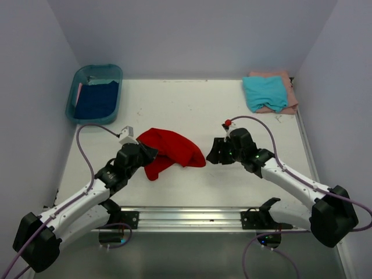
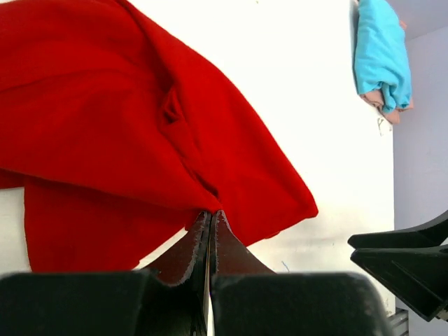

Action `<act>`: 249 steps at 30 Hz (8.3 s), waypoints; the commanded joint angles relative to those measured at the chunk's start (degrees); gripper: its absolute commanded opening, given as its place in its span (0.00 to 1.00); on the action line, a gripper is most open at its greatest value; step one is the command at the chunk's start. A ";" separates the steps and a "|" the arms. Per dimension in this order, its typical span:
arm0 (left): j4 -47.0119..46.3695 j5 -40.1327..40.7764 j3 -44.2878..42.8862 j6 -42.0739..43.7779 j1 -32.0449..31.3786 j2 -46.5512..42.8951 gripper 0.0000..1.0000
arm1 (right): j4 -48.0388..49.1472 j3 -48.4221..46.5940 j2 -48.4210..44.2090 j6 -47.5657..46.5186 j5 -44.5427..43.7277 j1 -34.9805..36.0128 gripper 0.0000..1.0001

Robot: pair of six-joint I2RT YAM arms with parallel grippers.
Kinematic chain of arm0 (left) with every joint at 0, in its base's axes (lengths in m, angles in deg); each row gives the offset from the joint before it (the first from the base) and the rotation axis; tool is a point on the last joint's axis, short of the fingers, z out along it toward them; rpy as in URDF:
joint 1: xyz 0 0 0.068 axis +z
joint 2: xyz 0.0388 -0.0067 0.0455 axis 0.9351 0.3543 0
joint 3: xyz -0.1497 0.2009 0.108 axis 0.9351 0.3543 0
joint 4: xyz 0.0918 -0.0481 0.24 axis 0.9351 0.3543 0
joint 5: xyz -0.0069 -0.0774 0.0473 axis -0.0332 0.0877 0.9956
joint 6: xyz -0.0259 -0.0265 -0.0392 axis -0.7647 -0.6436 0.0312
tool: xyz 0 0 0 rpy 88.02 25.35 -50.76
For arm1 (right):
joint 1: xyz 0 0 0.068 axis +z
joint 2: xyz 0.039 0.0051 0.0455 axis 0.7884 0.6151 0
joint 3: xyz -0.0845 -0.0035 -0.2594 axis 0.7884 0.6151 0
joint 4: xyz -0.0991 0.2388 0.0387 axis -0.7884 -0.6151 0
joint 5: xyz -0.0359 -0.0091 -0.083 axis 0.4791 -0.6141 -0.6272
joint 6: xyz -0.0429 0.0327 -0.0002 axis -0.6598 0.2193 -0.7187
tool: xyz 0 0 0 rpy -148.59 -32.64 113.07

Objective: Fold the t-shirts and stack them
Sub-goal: Flatten out the tshirt

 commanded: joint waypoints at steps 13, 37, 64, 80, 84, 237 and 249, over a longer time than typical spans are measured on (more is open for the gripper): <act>11.75 -3.44 -23.09 11.79 -0.96 -1.48 0.00 | 3.92 -14.91 12.43 -3.36 2.03 9.21 0.23; 17.04 -9.26 -46.42 19.11 -0.96 8.02 0.00 | 8.57 -16.31 14.71 -0.73 6.60 14.21 0.60; 17.12 -9.61 -41.49 16.38 -0.96 3.63 0.00 | 9.19 -29.32 33.69 -6.26 -4.74 19.32 0.51; 16.86 -10.75 -39.21 15.59 -0.88 3.01 0.00 | 7.08 -30.38 33.53 -7.49 -9.84 19.32 0.39; 16.69 -10.84 -38.68 15.42 -0.88 2.92 0.00 | 5.67 -29.77 31.16 -8.02 -12.30 19.41 0.26; 1.03 -21.03 -28.32 34.06 34.11 20.94 0.00 | -12.07 -34.53 19.02 -19.80 -11.26 -21.29 0.00; 28.27 -15.23 -21.18 25.18 25.84 -4.71 0.00 | -26.05 -20.96 6.01 -14.00 -15.38 -10.12 0.00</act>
